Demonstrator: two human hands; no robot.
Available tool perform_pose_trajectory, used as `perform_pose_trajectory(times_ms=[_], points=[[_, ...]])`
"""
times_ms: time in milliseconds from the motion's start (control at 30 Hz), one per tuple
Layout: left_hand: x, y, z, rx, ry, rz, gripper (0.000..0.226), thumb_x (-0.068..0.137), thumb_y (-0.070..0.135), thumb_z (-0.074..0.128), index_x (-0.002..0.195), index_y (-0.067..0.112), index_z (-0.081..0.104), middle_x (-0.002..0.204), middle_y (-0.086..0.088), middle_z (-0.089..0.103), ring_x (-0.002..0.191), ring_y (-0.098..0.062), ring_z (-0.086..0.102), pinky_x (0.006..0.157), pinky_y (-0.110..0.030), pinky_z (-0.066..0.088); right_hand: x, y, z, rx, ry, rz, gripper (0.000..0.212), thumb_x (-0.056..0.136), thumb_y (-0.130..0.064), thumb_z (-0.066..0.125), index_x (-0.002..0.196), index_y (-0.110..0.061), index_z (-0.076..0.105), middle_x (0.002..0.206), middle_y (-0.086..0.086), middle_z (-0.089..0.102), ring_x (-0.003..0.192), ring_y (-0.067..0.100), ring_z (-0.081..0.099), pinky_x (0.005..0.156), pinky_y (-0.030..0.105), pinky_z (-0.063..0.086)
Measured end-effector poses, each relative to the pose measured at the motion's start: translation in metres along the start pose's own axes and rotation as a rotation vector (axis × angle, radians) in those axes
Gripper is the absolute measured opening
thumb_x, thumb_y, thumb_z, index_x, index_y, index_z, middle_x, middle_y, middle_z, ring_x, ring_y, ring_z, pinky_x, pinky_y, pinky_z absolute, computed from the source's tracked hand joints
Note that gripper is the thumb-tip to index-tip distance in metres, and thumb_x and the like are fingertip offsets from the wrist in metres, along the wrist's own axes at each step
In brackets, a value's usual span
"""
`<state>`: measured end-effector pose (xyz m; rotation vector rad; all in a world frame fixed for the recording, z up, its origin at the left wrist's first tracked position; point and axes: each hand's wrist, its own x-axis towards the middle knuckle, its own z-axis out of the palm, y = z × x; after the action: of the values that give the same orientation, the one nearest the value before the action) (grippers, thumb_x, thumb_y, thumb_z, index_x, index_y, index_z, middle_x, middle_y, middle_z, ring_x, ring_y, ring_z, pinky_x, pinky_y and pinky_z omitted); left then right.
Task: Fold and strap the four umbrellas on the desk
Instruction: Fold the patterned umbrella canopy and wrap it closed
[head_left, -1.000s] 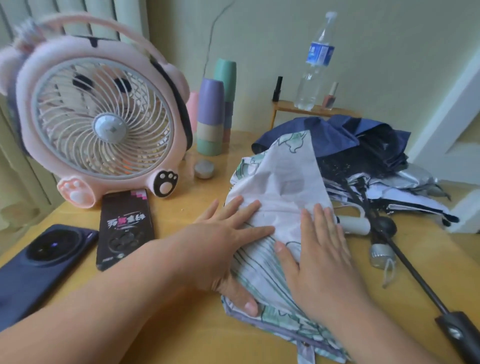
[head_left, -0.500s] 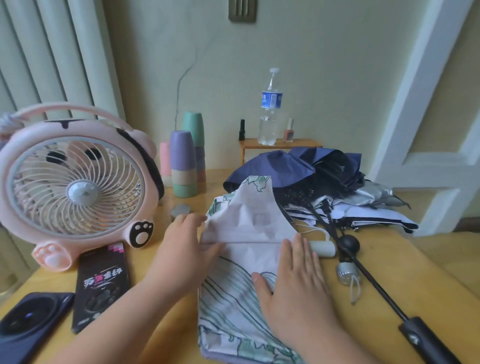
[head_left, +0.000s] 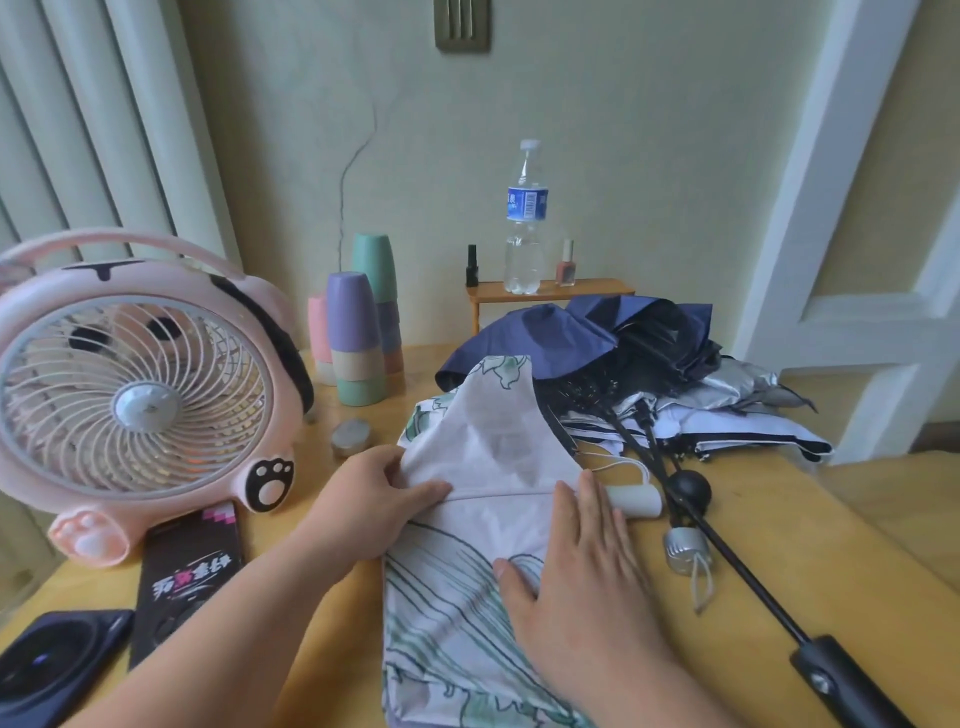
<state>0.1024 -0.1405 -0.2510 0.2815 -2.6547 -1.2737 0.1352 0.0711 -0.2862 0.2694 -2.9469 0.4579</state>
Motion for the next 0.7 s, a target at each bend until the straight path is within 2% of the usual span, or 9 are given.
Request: perform_pose_trajectory(times_ms=[100,200,267,333,367,467,533,600,700], points=[[-0.001,0.004,0.000,0.014,0.019,0.108,0.017,0.082,0.030,0.083,0.093,0.031,0.070,0.092,0.013,0.072,0.087,-0.006,0.067,0.072,-0.024,0.051,0.000,0.005,-0.005,0.102,0.044,0.001,0.104,0.096,-0.066,0.042,0.155,-0.012,-0.026,0.165,0.013,-0.029,0.156,0.021,-0.016,0.125,0.030,-0.007],[-0.007,0.005,-0.001,-0.077,0.002,0.277,0.030,0.080,0.016,0.084,0.097,0.037,0.072,0.108,0.020,0.068,0.096,0.004,0.063,0.083,-0.020,0.049,0.001,0.010,-0.007,0.197,0.084,0.002,0.115,0.092,-0.063,0.054,0.153,-0.014,-0.030,0.168,0.007,-0.024,0.157,0.018,-0.007,0.124,0.025,0.004],[-0.012,0.004,-0.002,-0.194,-0.080,0.303,0.031,0.079,0.006,0.083,0.095,0.031,0.075,0.101,0.011,0.073,0.091,-0.004,0.067,0.084,-0.027,0.054,0.002,0.012,-0.009,0.236,0.094,0.016,0.120,0.090,-0.061,0.060,0.152,-0.016,-0.033,0.169,0.005,-0.018,0.158,0.018,0.001,0.122,0.023,0.012],[-0.016,0.004,-0.006,-0.319,-0.126,0.296,0.024,0.070,0.018,0.086,0.083,0.026,0.068,0.087,0.002,0.074,0.080,-0.015,0.065,0.077,-0.037,0.054,0.002,0.014,-0.011,0.265,0.105,0.028,0.122,0.089,-0.058,0.064,0.151,-0.017,-0.032,0.171,0.004,-0.007,0.157,0.017,0.010,0.119,0.023,0.018],[-0.018,0.003,-0.008,-0.375,-0.132,0.306,0.031,0.065,0.028,0.088,0.080,0.023,0.061,0.081,0.000,0.069,0.076,-0.018,0.061,0.073,-0.040,0.050,0.003,0.016,-0.012,0.280,0.106,0.032,0.121,0.089,-0.056,0.065,0.152,-0.017,-0.031,0.171,0.004,-0.001,0.156,0.017,0.014,0.119,0.024,0.021],[-0.026,0.011,-0.013,-0.502,-0.136,0.278,0.070,0.053,0.045,0.093,0.091,0.011,0.046,0.077,-0.006,0.055,0.072,-0.022,0.046,0.067,-0.039,0.038,0.002,0.019,-0.017,0.293,0.094,0.039,0.118,0.090,-0.052,0.066,0.153,-0.019,-0.029,0.170,0.001,0.013,0.152,0.017,0.026,0.114,0.026,0.030],[-0.031,0.021,-0.014,-0.575,-0.136,0.205,0.076,0.052,0.044,0.096,0.101,0.012,0.048,0.081,-0.003,0.065,0.070,-0.022,0.055,0.065,-0.031,0.046,0.001,0.018,-0.021,0.268,0.073,0.041,0.115,0.092,-0.051,0.064,0.154,-0.018,-0.026,0.169,0.001,0.017,0.150,0.018,0.030,0.111,0.027,0.033],[-0.035,0.026,-0.010,-0.308,-0.024,0.201,0.066,0.065,0.034,0.095,0.113,0.026,0.049,0.097,0.005,0.074,0.081,-0.020,0.068,0.076,-0.031,0.055,0.000,0.016,-0.026,0.240,0.055,0.047,0.112,0.093,-0.052,0.062,0.155,-0.017,-0.024,0.166,0.002,0.023,0.147,0.019,0.035,0.105,0.029,0.037],[-0.035,0.021,-0.001,0.374,0.260,0.390,0.069,0.075,0.017,0.083,0.125,0.040,0.041,0.104,0.006,0.068,0.099,-0.028,0.062,0.084,-0.042,0.045,-0.001,0.015,-0.031,0.199,0.025,0.046,0.110,0.094,-0.052,0.060,0.156,-0.016,-0.024,0.162,0.004,0.031,0.143,0.022,0.040,0.101,0.031,0.040]])
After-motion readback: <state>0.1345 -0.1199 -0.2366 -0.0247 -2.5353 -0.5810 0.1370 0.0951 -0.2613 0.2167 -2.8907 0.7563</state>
